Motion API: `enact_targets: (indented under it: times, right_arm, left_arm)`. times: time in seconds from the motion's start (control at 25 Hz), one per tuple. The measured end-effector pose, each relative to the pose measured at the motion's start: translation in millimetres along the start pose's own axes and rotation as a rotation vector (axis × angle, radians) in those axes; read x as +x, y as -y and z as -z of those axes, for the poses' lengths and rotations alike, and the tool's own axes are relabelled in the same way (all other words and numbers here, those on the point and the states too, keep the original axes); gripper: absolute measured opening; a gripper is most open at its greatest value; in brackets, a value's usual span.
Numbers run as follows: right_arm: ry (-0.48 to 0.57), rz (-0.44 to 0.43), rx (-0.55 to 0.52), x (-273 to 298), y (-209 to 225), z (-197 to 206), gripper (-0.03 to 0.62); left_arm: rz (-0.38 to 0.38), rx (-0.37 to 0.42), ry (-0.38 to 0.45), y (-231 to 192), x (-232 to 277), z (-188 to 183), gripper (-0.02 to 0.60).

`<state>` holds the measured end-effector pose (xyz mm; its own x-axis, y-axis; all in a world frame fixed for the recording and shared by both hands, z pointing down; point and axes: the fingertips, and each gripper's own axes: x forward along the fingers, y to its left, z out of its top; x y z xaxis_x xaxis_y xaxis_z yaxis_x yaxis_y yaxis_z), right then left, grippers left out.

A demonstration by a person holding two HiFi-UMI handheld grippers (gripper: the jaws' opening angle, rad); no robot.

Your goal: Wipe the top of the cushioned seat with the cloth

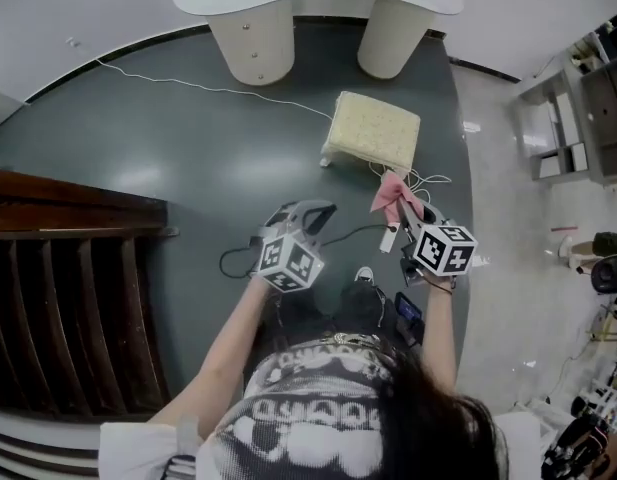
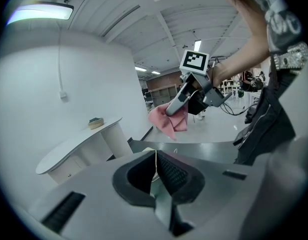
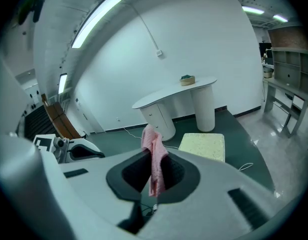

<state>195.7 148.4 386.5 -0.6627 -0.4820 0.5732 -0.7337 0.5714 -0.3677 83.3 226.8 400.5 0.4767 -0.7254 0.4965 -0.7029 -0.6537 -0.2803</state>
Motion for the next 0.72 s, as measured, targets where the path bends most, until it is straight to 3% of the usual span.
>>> enact_targets:
  times: [0.2, 0.4, 0.72]
  right_arm:
    - [-0.004, -0.064, -0.046, -20.2, 7.6, 3.7, 0.009]
    - [-0.017, -0.137, -0.092, -79.8, 41.2, 23.6, 0.009]
    - [-0.001, -0.184, -0.099, -131.2, 84.0, 36.6, 0.009]
  left_arm:
    - [-0.048, 0.000, -0.016, 23.5, 3.8, -21.8, 0.006]
    - [-0.121, -0.010, -0.062, 73.9, 21.7, -57.8, 0.006]
    - [-0.209, -0.048, -0.072, 120.8, 39.2, -101.5, 0.006]
